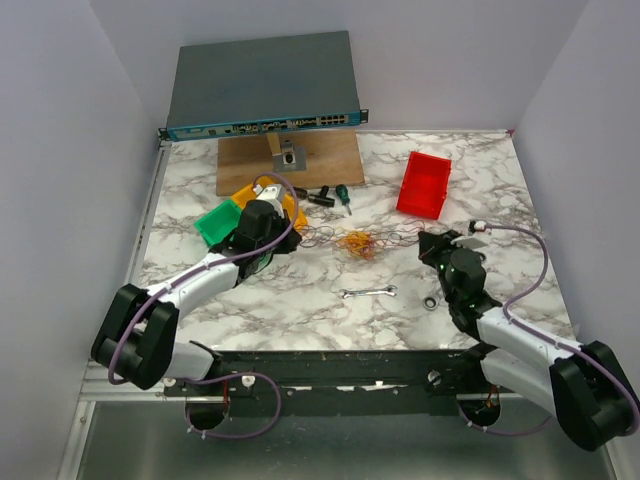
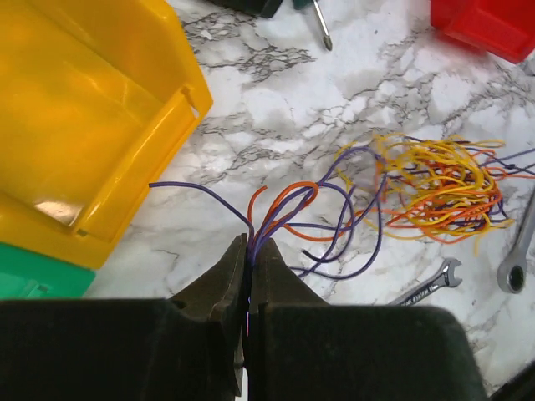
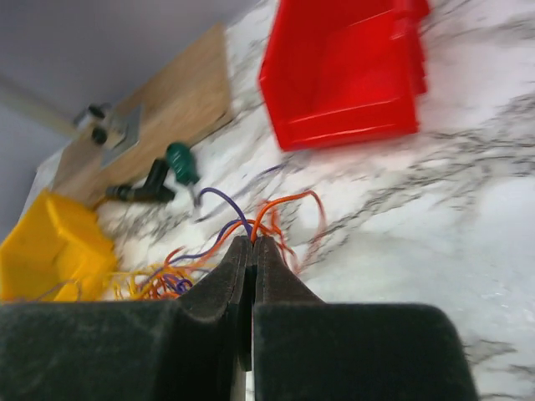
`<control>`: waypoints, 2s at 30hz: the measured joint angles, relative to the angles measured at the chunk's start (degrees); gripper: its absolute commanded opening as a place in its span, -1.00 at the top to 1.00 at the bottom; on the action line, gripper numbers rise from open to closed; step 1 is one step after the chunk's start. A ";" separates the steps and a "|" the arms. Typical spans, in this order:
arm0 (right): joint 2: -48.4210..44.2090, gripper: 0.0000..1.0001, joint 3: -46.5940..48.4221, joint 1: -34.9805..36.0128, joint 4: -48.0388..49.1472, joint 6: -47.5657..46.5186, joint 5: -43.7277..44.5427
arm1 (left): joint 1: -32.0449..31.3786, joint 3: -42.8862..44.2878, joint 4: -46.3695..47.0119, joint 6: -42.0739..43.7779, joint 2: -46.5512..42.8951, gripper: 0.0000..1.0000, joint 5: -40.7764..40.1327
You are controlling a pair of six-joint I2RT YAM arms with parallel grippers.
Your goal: Untangle the cables
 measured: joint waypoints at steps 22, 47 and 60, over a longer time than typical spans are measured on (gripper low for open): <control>-2.58 0.98 0.50 -0.02 -14.27 13.29 26.60 | -0.15 -12.72 0.74 -2.43 -23.21 1.00 -22.49; 23.21 -0.44 11.78 -0.15 1.70 -9.35 -26.12 | -5.49 -0.20 9.64 6.16 -0.55 -0.41 10.38; 30.49 0.99 15.87 -0.13 -3.04 -8.17 -31.56 | -12.85 22.91 -7.85 9.40 25.55 -0.27 17.59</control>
